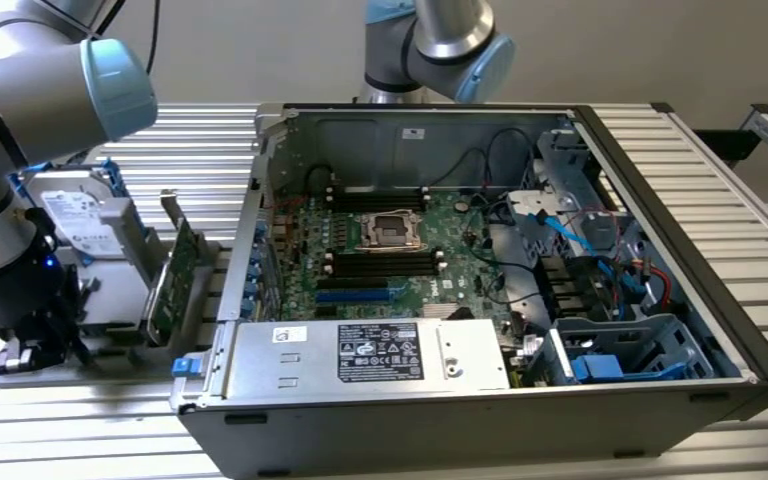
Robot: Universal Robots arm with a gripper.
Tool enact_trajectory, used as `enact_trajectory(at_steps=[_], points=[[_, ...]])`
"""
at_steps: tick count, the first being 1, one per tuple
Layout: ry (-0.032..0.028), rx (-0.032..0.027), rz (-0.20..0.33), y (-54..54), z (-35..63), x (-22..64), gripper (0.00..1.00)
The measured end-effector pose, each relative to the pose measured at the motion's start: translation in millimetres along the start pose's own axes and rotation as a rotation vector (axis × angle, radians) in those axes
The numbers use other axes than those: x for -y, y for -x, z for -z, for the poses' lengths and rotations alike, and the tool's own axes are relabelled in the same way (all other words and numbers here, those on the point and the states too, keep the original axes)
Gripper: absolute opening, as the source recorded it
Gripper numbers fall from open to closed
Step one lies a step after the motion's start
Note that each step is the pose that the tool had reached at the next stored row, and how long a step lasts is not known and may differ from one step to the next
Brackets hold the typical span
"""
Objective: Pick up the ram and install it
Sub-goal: 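Pick up the ram and move it above insertion slot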
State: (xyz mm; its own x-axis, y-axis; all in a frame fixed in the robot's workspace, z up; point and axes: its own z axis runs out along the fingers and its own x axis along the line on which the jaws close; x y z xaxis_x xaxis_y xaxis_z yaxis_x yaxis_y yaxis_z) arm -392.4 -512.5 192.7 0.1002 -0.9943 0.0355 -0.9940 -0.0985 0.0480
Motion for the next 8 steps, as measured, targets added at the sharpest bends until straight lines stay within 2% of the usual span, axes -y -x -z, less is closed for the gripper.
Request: enact_trajectory(at_steps=[8], points=[[0.0001,0.0000,0.000,0.0,0.0,0.0,0.14]])
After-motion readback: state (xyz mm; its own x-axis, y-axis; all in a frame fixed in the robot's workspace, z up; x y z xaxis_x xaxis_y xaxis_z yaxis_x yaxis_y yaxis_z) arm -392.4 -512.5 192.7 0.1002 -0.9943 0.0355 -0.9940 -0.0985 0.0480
